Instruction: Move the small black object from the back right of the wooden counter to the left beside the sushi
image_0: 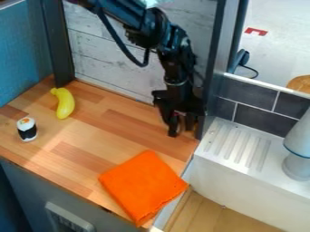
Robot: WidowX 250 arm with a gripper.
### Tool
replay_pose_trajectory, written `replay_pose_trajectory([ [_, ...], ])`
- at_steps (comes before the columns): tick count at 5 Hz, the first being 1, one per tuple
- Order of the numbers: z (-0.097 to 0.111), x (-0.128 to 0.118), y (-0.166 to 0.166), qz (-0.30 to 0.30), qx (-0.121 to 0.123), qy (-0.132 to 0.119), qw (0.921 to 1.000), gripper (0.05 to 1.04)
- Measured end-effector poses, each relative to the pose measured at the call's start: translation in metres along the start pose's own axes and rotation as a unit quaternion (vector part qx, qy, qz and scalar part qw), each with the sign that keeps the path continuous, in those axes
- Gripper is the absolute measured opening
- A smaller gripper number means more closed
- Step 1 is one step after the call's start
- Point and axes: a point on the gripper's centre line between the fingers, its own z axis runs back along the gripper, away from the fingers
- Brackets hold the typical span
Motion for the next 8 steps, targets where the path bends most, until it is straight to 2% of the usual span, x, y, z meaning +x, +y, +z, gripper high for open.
replay_pose_trajectory([
  [1,0.002,0.004,0.000,0.001,0.000,-0.005,1.0000,0.450],
  [2,0.001,0.003,0.000,0.001,0.000,-0.003,1.0000,0.369],
  [3,0.007,-0.008,0.004,0.017,0.000,-0.006,0.9998,0.369],
  [4,0.042,-0.022,0.037,0.086,-0.010,-0.026,0.9959,0.369],
  [5,0.071,-0.043,0.076,0.149,-0.007,-0.039,0.9880,0.369],
  [6,0.079,-0.061,0.111,0.201,0.007,-0.043,0.9786,0.369],
  [7,0.083,-0.075,0.152,0.242,0.038,-0.041,0.9686,0.369],
  [8,0.081,-0.095,0.177,0.258,0.068,-0.027,0.9634,0.369],
])
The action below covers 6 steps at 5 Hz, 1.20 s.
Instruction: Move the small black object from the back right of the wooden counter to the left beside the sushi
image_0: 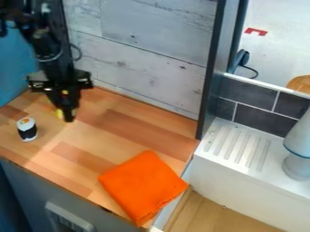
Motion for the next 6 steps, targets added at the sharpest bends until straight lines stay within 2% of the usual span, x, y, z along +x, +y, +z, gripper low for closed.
replay_pose_trajectory([
  [1,-0.013,-0.010,0.025,0.004,0.023,0.010,0.9997,0.369],
  [2,-0.025,-0.014,0.030,-0.009,0.032,0.015,0.9993,0.369],
  [4,-0.046,-0.023,0.027,-0.011,0.018,0.036,0.9991,0.369],
  [5,-0.047,-0.019,0.026,-0.010,0.019,0.032,0.9992,0.437],
  [6,-0.049,-0.020,0.016,-0.017,0.017,0.036,0.9991,0.747],
])
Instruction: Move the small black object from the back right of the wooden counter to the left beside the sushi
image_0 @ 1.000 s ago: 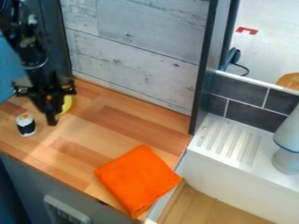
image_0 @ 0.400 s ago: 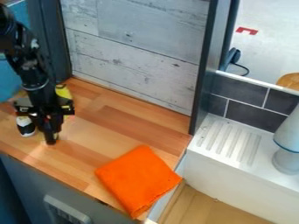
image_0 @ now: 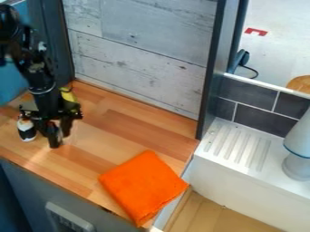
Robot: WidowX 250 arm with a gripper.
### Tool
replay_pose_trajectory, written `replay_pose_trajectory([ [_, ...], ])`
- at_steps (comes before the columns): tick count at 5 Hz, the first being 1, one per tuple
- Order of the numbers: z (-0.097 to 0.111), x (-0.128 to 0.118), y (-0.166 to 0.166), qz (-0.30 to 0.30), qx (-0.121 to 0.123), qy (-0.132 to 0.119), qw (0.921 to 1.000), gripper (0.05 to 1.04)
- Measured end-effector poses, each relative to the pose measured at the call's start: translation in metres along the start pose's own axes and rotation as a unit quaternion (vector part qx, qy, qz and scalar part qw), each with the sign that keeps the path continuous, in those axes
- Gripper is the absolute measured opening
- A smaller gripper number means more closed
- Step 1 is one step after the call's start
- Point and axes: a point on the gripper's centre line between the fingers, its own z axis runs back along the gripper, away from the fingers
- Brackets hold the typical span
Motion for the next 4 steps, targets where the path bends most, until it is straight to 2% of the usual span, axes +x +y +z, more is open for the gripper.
replay_pose_trajectory([
  [1,0.001,0.003,-0.009,-0.010,-0.002,-0.005,0.9999,0.995],
  [2,0.002,0.006,-0.010,-0.011,-0.003,-0.008,0.9999,1.005],
  [3,0.008,0.009,-0.011,-0.009,-0.004,0.003,0.9999,1.001],
  [4,0.050,0.012,-0.009,-0.003,0.006,0.059,0.9982,1.001],
])
